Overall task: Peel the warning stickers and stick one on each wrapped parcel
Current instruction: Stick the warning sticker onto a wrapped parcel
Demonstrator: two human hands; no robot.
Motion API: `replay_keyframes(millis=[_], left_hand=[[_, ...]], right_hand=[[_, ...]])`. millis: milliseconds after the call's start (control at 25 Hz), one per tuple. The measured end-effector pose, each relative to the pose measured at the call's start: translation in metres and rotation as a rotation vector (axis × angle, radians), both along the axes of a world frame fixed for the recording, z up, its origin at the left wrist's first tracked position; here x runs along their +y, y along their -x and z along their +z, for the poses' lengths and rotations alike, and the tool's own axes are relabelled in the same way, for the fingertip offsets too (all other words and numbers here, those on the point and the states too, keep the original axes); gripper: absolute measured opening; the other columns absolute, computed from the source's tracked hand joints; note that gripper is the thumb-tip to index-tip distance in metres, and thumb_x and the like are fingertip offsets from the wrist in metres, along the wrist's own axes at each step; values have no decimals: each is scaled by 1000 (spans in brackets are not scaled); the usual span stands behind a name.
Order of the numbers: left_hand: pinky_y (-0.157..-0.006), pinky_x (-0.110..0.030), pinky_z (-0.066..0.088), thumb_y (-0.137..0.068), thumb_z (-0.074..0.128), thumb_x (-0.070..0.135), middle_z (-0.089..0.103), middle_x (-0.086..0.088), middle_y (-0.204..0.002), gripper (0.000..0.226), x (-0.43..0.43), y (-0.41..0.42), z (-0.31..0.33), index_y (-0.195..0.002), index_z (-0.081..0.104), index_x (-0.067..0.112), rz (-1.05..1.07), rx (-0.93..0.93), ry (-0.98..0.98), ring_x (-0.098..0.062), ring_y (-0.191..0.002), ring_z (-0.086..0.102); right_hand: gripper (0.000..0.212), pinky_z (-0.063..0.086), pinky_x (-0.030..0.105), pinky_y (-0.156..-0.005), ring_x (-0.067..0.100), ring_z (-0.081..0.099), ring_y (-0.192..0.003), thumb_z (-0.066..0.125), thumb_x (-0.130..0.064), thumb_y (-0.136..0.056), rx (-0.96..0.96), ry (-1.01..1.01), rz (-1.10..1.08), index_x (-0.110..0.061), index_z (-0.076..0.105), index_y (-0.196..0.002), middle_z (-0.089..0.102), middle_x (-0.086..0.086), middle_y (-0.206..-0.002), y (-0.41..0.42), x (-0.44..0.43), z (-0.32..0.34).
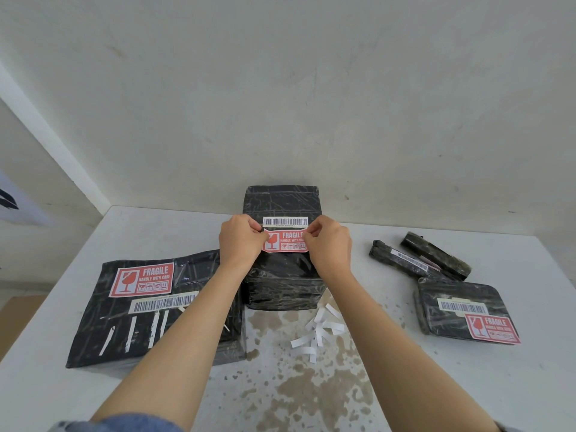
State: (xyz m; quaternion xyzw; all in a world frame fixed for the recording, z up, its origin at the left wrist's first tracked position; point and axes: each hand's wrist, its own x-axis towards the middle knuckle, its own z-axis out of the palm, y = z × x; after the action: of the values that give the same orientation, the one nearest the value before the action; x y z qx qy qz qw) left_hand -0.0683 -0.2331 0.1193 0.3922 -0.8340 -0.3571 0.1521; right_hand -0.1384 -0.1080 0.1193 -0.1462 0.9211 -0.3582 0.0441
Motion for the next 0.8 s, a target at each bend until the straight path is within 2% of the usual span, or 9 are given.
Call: replay_keyframes(millis=[280,360,440,520,600,640,720,800], left_hand=[[-72,-29,51,-82,73,18,72,-13,-100,21,-2,-2,-7,-96,69,2,2,27,31,-22,-90,67],[-72,-28,51,-82,73,18,72,-13,-100,21,-2,-1,-8,-96,69,3,4,36,27,-22,-90,67],[-69,-25,49,-82,72,18,71,-12,-97,20,-1,-3,-8,-96,65,5,14,56,22,-20,-86,66],[-64,-18,45,-85,68,16,68,-8,-94,15,3,-10,-8,-95,61,7,6,142,58,-16,-81,62],[-68,-17,44,-89,63,12,65,-5,-95,10,12,-20,-9,-98,62,8,-93,265,249,-17,-84,60],[-73,-22,45,-89,62,9,66,-4,-98,13,19,-23,-11,-101,65,7,-178,287,390,-19,-88,61],[-80,-35,47,-85,65,4,70,-6,-106,22,29,-25,-22,-107,68,7,-322,256,605,-23,-97,65],[-88,-39,47,-85,66,5,69,-7,-114,26,30,-24,-33,-111,69,8,-385,175,644,-22,-107,65]], right_hand=[[9,38,23,-58,20,60,-75,60,-16,-89,30,15,7,-8,65,-90,69,8,-86,-2,2,-4],[8,38,23,-54,19,60,-73,60,-16,-89,26,7,-6,-9,64,-88,68,7,-85,-1,2,-4],[8,38,19,-50,18,59,-72,62,-16,-89,17,3,-12,-9,64,-89,68,7,-85,0,4,-4],[6,44,22,-56,17,59,-74,63,-16,-88,20,21,-4,-10,63,-90,67,6,-87,0,6,-5],[6,50,29,-68,18,59,-81,63,-12,-87,81,95,59,-8,65,-92,64,6,-92,-3,9,-8],[9,51,32,-74,20,59,-86,63,-9,-86,137,138,121,-7,66,-94,63,6,-95,-6,10,-10],[14,50,35,-79,23,58,-94,63,-4,-84,266,162,253,-5,69,-97,66,8,-98,-12,10,-18],[17,51,42,-78,27,61,-94,65,-3,-82,369,111,311,-6,72,-97,71,8,-96,-16,10,-28]])
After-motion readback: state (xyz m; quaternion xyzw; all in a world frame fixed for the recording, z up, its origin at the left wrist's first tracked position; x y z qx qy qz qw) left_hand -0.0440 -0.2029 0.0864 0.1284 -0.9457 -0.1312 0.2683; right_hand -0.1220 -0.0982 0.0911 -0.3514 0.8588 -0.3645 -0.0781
